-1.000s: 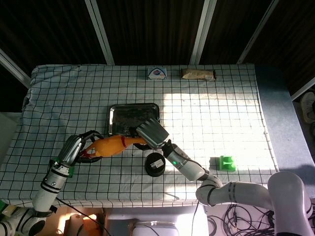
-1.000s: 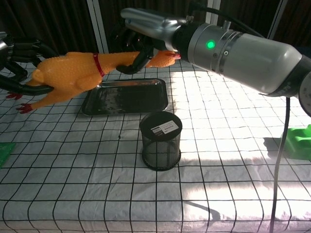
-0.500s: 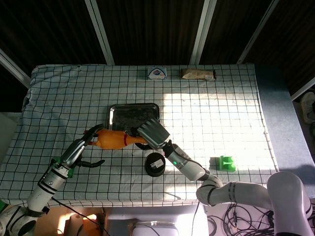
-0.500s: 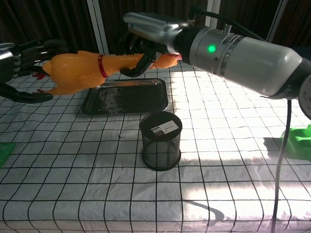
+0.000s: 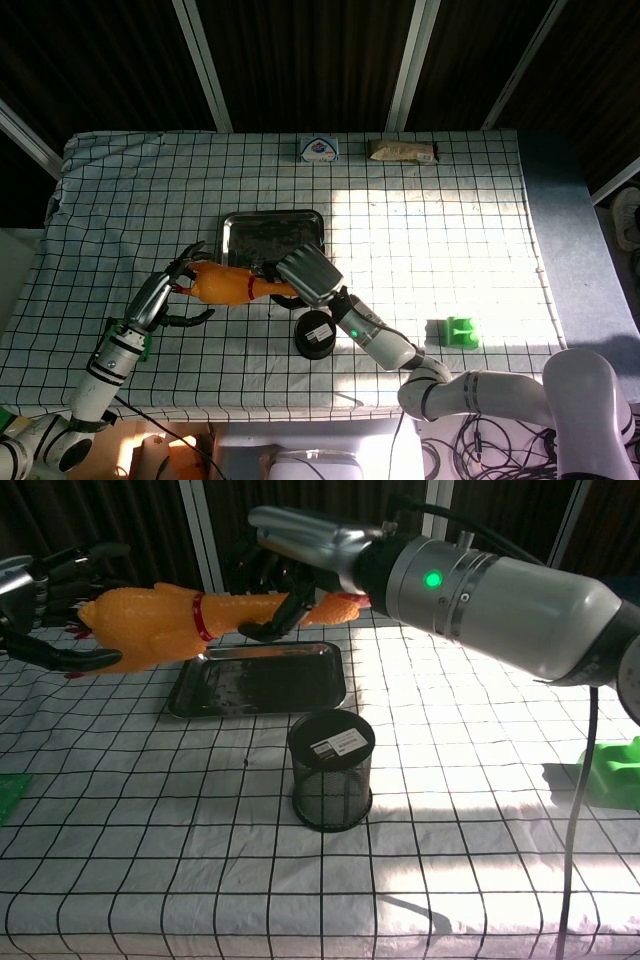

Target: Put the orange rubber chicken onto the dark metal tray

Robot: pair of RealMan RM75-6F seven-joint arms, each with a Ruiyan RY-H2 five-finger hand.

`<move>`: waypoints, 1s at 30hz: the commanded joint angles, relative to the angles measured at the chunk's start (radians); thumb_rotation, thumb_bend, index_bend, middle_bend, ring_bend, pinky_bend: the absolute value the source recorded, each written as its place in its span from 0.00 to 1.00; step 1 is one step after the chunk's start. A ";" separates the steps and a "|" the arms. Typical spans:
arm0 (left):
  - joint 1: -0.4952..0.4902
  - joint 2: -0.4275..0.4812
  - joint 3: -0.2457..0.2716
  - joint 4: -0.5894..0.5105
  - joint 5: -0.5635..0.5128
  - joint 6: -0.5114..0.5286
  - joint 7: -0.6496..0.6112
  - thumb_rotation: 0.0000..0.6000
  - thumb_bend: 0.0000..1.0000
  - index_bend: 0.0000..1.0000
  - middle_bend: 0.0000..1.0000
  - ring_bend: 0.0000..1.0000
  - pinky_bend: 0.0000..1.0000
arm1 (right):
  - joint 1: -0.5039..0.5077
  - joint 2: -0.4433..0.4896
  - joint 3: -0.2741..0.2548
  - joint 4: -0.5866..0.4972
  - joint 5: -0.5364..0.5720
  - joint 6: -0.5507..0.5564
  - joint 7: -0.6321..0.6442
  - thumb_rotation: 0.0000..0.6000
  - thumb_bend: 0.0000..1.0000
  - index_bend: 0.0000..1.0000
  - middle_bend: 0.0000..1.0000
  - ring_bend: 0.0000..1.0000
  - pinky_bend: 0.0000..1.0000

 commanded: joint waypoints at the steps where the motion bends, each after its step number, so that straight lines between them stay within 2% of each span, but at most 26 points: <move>1: 0.004 -0.019 -0.006 0.013 0.002 0.018 0.005 1.00 0.26 0.48 0.67 0.58 0.76 | -0.001 0.000 0.001 0.000 0.001 0.002 -0.001 1.00 0.48 0.94 0.80 0.75 0.77; 2: 0.005 -0.023 -0.005 0.014 0.004 0.021 0.007 1.00 0.29 0.55 0.74 0.64 0.82 | -0.001 0.001 0.001 -0.001 0.001 0.004 -0.002 1.00 0.48 0.94 0.80 0.75 0.77; 4: 0.007 -0.029 -0.008 0.014 -0.001 0.024 0.017 1.00 0.41 0.68 0.84 0.75 0.93 | -0.003 0.002 0.001 -0.003 0.001 0.008 -0.004 1.00 0.48 0.94 0.80 0.75 0.77; 5: 0.009 -0.032 -0.010 0.013 0.004 0.034 0.017 1.00 0.52 0.74 0.89 0.79 0.97 | -0.004 0.003 0.002 -0.005 0.001 0.010 -0.005 1.00 0.48 0.94 0.80 0.75 0.77; 6: 0.012 -0.036 -0.012 0.021 0.003 0.043 0.039 1.00 0.63 0.78 0.93 0.83 0.99 | -0.005 0.005 0.003 -0.008 0.002 0.012 -0.006 1.00 0.48 0.94 0.80 0.75 0.77; 8: 0.021 -0.051 -0.020 0.040 0.000 0.070 0.105 1.00 0.71 0.81 0.97 0.87 1.00 | -0.006 0.008 0.003 -0.011 0.003 0.014 -0.008 1.00 0.48 0.94 0.80 0.75 0.77; 12: 0.030 -0.061 -0.021 0.039 -0.004 0.086 0.155 1.00 0.73 0.82 0.99 0.88 1.00 | -0.007 0.010 0.003 -0.012 0.008 0.013 -0.011 1.00 0.48 0.94 0.80 0.75 0.77; 16: 0.032 -0.051 -0.022 0.020 0.004 0.091 0.126 1.00 0.70 0.81 0.97 0.86 1.00 | -0.006 0.006 -0.001 -0.008 0.003 0.012 -0.009 1.00 0.48 0.94 0.80 0.75 0.77; 17: 0.031 -0.045 -0.014 0.020 0.012 0.087 0.123 1.00 0.64 0.77 0.92 0.80 0.96 | -0.006 0.005 -0.002 -0.007 0.002 0.013 -0.009 1.00 0.48 0.94 0.80 0.75 0.77; 19: 0.028 -0.032 -0.003 0.020 0.028 0.078 0.121 1.00 0.52 0.61 0.74 0.63 0.83 | -0.005 0.003 -0.002 -0.004 0.000 0.013 -0.006 1.00 0.48 0.94 0.80 0.75 0.77; 21: 0.024 -0.020 0.008 0.016 0.037 0.064 0.105 1.00 0.42 0.34 0.45 0.40 0.58 | -0.005 0.001 -0.003 -0.001 -0.002 0.014 -0.005 1.00 0.48 0.94 0.80 0.75 0.77; 22: 0.023 -0.015 0.010 0.013 0.037 0.059 0.096 1.00 0.41 0.29 0.40 0.35 0.52 | -0.005 0.000 -0.004 0.001 -0.003 0.014 -0.005 1.00 0.48 0.94 0.80 0.75 0.77; 24: 0.022 -0.008 0.013 0.011 0.038 0.054 0.078 1.00 0.37 0.15 0.22 0.19 0.34 | -0.006 0.000 -0.005 0.005 -0.005 0.015 -0.003 1.00 0.48 0.94 0.80 0.75 0.77; 27: 0.021 0.006 0.016 0.007 0.041 0.049 0.049 1.00 0.31 0.02 0.04 0.03 0.18 | -0.009 0.003 -0.005 0.008 -0.005 0.017 0.005 1.00 0.48 0.94 0.80 0.75 0.77; 30: 0.022 0.011 0.016 0.008 0.041 0.051 0.045 1.00 0.28 0.00 0.00 0.00 0.10 | -0.011 0.005 -0.003 0.009 -0.005 0.018 0.010 1.00 0.48 0.94 0.80 0.75 0.77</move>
